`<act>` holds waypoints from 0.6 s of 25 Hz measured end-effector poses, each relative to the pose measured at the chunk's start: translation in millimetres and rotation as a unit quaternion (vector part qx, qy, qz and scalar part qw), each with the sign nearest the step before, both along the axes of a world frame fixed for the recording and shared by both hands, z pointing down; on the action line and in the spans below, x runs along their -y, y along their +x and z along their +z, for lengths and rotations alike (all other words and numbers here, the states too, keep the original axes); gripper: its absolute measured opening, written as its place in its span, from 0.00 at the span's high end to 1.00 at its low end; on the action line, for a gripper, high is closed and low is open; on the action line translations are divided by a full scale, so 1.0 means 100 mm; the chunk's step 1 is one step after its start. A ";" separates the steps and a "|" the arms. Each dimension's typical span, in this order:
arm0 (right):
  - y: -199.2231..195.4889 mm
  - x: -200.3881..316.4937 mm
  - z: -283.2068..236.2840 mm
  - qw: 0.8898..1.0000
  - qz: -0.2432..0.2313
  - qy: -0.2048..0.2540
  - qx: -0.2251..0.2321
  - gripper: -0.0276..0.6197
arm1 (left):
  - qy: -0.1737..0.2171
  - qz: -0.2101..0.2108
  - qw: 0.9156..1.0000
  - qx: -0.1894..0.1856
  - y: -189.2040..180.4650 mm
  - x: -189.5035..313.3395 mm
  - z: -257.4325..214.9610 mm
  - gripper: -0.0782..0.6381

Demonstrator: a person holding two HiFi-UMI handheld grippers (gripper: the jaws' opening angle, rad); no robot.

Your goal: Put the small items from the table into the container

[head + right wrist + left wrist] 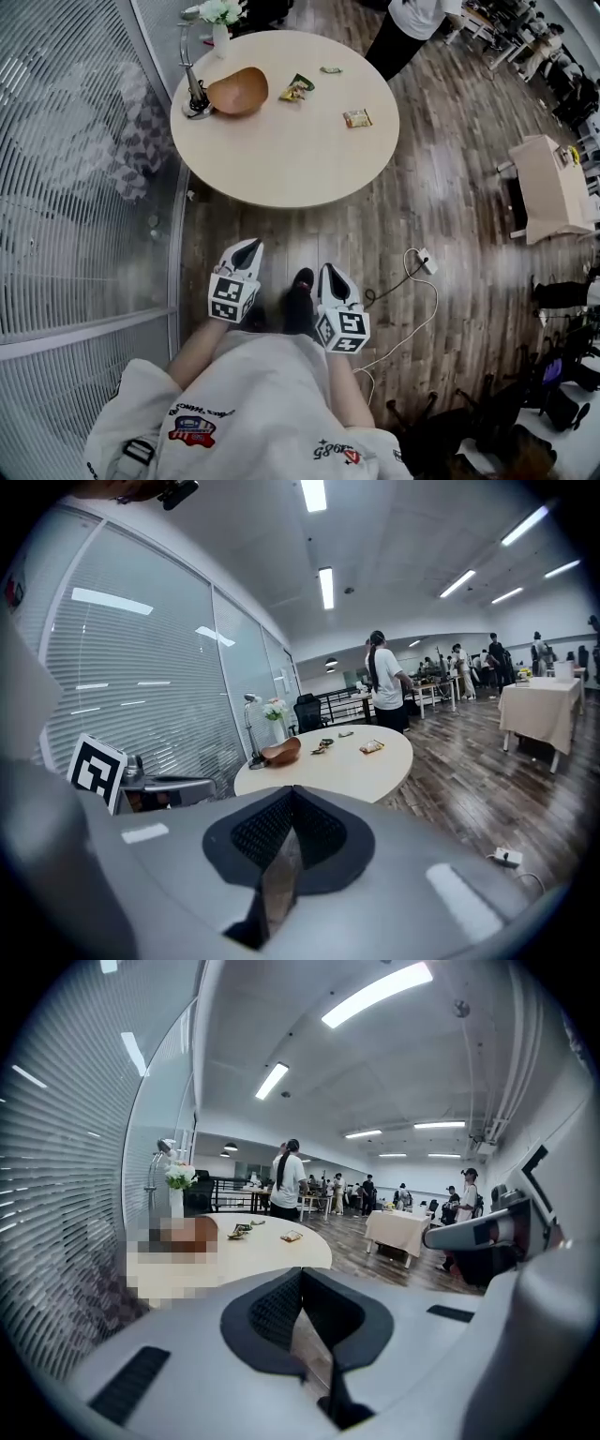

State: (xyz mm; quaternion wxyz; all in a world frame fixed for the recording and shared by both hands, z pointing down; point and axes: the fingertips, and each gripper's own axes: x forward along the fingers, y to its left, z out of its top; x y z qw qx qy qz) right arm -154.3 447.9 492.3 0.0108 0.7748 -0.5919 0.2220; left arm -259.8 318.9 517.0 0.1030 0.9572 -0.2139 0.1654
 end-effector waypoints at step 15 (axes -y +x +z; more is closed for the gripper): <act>1.93 1.70 -0.22 0.995 -0.096 0.007 -0.024 0.95 | 0.025 -0.088 0.996 -0.005 1.51 1.41 -0.55 0.88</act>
